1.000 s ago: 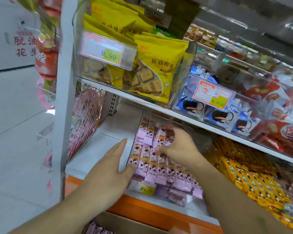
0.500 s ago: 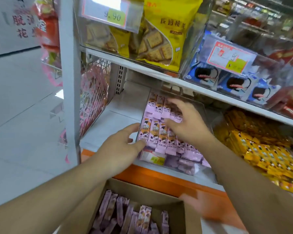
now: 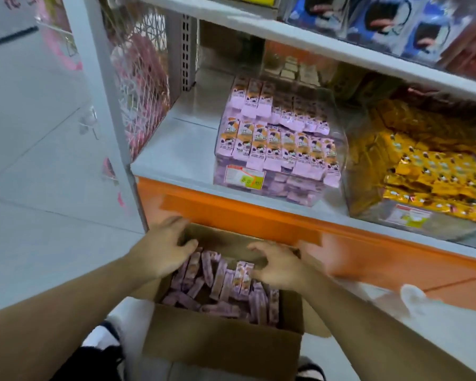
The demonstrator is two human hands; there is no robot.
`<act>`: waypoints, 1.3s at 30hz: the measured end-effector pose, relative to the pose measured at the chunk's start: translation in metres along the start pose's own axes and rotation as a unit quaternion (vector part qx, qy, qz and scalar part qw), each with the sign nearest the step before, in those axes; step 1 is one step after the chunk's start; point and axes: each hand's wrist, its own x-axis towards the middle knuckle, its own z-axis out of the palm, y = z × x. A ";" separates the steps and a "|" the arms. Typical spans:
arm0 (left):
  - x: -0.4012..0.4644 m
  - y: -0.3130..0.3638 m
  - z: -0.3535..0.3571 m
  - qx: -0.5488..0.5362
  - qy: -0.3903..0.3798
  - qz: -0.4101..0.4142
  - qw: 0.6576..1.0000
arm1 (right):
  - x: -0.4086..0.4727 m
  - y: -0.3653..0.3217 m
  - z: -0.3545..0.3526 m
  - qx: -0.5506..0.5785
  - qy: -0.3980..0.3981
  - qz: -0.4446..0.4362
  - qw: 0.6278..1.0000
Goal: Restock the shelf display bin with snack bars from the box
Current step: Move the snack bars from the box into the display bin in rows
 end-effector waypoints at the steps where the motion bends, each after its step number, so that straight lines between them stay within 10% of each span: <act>1: 0.003 -0.016 0.011 0.000 -0.004 -0.006 1.000 | 0.010 0.010 0.012 0.020 -0.007 0.022 1.000; 16: 0.033 -0.078 0.108 -0.143 0.068 -0.044 0.986 | 0.134 0.102 0.157 0.031 0.004 0.089 0.996; 39: 0.030 -0.081 0.107 -0.118 0.063 -0.063 0.989 | 0.126 0.077 0.130 0.082 -0.034 0.043 0.995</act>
